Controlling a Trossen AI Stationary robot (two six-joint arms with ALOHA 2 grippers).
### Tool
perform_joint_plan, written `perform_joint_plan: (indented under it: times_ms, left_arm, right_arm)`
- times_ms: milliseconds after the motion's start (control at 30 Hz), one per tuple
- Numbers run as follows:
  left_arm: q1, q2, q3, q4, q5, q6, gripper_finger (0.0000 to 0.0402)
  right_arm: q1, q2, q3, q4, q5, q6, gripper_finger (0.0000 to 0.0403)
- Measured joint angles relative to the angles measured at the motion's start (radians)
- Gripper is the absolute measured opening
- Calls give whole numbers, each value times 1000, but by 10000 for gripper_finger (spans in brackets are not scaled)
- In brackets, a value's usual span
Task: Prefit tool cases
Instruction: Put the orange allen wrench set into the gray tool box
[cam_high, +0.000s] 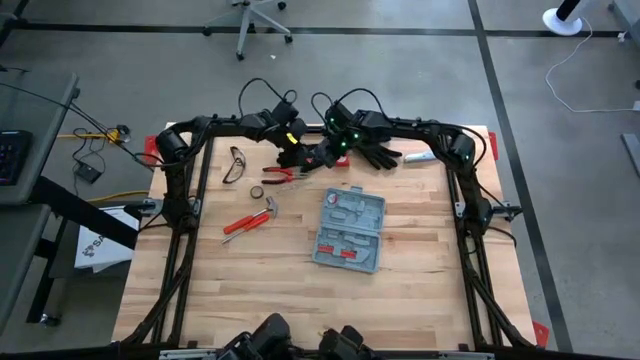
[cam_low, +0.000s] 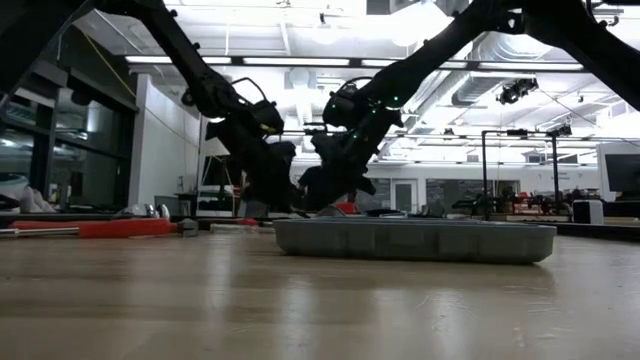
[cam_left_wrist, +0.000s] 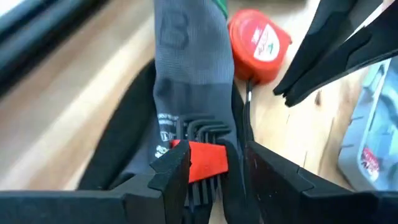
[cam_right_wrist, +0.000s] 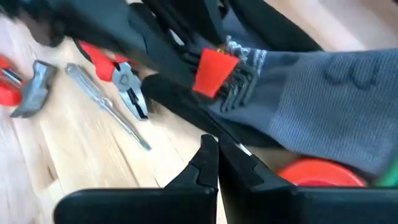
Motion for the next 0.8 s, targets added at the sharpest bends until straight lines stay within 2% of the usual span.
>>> perform_joint_plan:
  times_ms: [200, 333, 400, 567, 800]
  left_arm:
    - [12, -7, 50, -7, -12, 30, 148]
    - [23, -7, 62, -9, -129, 106, 148]
    - [38, -7, 62, -24, -151, 123, 148]
    - [62, -7, 62, -126, -109, 115, 147]
    - [64, -7, 60, -179, -61, 115, 147]
  right_arm:
    - [-10, -2, -75, 23, 55, -15, 0]
    - [-27, -2, -153, 45, 51, 15, 0]
    - [-30, -12, -185, 57, 39, 28, 0]
    - [-11, -96, -318, 101, 54, 62, 0]
    - [13, -313, -555, 177, 84, 183, 0]
